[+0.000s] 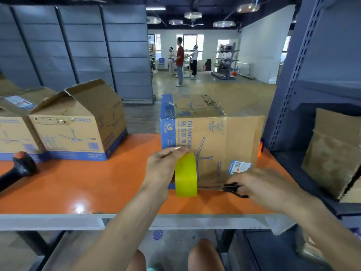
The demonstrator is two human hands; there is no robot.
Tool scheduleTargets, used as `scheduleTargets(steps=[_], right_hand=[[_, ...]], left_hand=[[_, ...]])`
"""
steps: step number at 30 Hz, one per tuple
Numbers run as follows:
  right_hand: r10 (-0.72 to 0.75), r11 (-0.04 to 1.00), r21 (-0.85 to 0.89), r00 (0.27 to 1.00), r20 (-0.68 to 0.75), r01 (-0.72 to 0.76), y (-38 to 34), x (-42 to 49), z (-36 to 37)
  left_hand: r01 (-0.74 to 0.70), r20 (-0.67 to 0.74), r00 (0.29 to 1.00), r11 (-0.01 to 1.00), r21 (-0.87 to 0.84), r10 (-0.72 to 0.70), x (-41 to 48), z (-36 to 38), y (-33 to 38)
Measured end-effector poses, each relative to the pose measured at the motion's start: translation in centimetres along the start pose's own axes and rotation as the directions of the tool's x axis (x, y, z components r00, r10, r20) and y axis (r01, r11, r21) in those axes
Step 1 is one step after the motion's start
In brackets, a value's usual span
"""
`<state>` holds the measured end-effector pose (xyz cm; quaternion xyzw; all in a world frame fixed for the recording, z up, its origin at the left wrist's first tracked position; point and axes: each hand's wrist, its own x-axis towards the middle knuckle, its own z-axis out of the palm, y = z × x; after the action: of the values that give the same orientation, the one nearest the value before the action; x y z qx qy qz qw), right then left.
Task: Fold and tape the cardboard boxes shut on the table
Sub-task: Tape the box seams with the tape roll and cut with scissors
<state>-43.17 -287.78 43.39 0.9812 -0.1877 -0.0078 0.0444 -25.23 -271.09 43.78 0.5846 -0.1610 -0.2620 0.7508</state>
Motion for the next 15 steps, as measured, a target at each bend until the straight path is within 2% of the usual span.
scheduleTargets(steps=[4, 9, 15], right_hand=[[0.053, 0.979, 0.195, 0.998, 0.046, -0.061, 3.7, -1.5, -3.8], [-0.039, 0.944, 0.325, 0.998, -0.057, 0.056, 5.0, -0.4, -8.5], [-0.114, 0.935, 0.332, 0.993, -0.042, 0.122, 3.7, 2.2, -10.8]], left_hand=[[0.000, 0.005, 1.000, 1.000, 0.022, -0.001, 0.2, 0.1, 0.1], [-0.005, -0.006, 1.000, 1.000, 0.016, 0.005, 0.4, 0.0, -0.1], [-0.024, -0.018, 1.000, 1.000, -0.006, 0.024, 0.2, 0.4, 0.1]])
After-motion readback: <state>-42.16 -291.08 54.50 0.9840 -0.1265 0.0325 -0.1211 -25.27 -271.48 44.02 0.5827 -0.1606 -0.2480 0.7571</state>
